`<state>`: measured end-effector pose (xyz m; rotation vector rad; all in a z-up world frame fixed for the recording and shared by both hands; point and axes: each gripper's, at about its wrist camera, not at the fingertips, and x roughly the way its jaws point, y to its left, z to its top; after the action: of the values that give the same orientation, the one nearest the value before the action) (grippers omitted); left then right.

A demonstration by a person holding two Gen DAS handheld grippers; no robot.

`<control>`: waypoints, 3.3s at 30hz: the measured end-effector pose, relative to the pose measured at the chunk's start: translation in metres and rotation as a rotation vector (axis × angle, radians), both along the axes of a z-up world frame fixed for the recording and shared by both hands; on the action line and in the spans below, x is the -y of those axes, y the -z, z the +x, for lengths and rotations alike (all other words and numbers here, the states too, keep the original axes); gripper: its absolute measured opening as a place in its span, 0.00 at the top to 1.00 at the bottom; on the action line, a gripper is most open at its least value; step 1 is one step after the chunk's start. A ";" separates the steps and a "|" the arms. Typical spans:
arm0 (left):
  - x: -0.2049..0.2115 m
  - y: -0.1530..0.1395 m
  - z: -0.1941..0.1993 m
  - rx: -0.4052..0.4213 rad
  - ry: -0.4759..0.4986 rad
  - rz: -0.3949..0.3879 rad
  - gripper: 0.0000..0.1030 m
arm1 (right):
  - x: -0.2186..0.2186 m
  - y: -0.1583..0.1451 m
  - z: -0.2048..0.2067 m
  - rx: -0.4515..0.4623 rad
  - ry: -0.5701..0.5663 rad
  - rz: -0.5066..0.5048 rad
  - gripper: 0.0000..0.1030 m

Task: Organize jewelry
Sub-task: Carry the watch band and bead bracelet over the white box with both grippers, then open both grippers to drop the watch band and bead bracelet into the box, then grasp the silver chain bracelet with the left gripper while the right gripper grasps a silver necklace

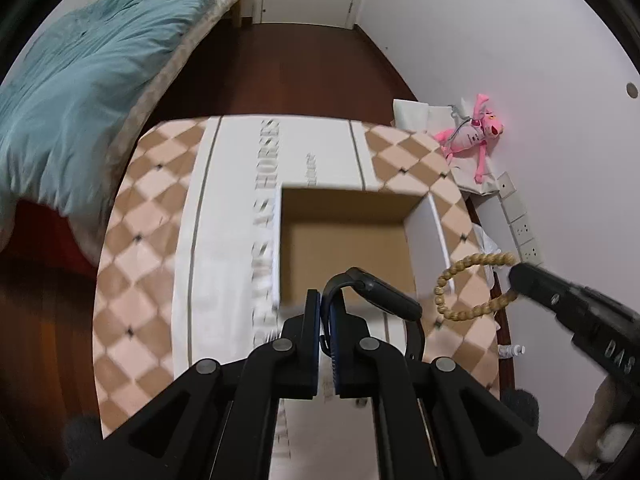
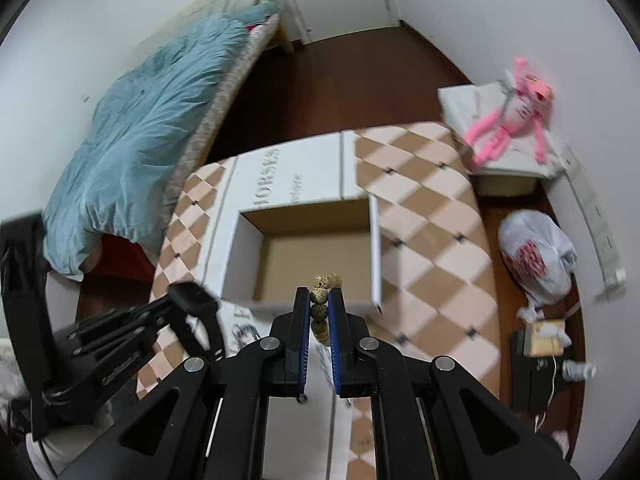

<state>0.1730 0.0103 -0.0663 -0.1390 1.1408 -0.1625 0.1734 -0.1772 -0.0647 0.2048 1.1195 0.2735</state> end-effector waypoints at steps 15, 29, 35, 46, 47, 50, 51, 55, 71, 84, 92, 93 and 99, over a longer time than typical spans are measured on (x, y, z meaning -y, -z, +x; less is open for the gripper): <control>0.001 0.049 0.085 -0.177 -0.026 0.025 0.63 | -0.029 0.061 0.086 -0.166 -0.074 -0.018 0.90; -0.022 0.027 0.066 -0.004 -0.121 0.167 0.06 | -0.003 0.075 0.069 -0.145 0.038 -0.265 0.07; -0.019 0.036 0.043 0.047 -0.122 0.250 0.05 | -0.004 0.092 0.052 -0.147 0.053 -0.321 0.04; -0.013 0.033 0.023 0.057 -0.118 0.261 0.05 | -0.009 0.081 0.033 -0.108 0.063 -0.315 0.04; -0.013 0.032 0.020 0.056 -0.119 0.258 0.05 | -0.009 0.077 0.031 -0.100 0.066 -0.313 0.04; -0.015 0.022 0.012 0.066 -0.121 0.242 0.05 | -0.010 0.062 0.021 -0.066 0.068 -0.310 0.04; -0.015 0.018 0.007 0.076 -0.120 0.241 0.05 | -0.011 0.058 0.019 -0.058 0.069 -0.308 0.04; -0.015 0.000 -0.008 0.107 -0.123 0.236 0.05 | -0.013 0.037 0.002 -0.011 0.068 -0.302 0.04; -0.029 -0.057 -0.077 0.191 -0.158 0.242 0.05 | -0.018 -0.031 -0.066 0.122 0.087 -0.251 0.04; -0.033 0.021 -0.107 0.058 -0.232 0.295 0.05 | 0.052 0.082 -0.094 -0.176 0.262 -0.196 0.04; -0.027 0.072 -0.117 -0.057 -0.224 0.334 0.05 | 0.076 0.145 -0.117 -0.260 0.336 -0.100 0.20; -0.026 0.076 -0.117 -0.061 -0.223 0.344 0.05 | 0.078 0.147 -0.116 -0.254 0.345 -0.105 0.23; -0.023 0.087 -0.120 -0.081 -0.215 0.369 0.05 | 0.071 0.159 -0.112 -0.219 0.319 -0.153 0.54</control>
<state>0.0534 0.0331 -0.1537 0.0603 1.2095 0.2460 0.0612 -0.2483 -0.2235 0.2779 1.2980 -0.1218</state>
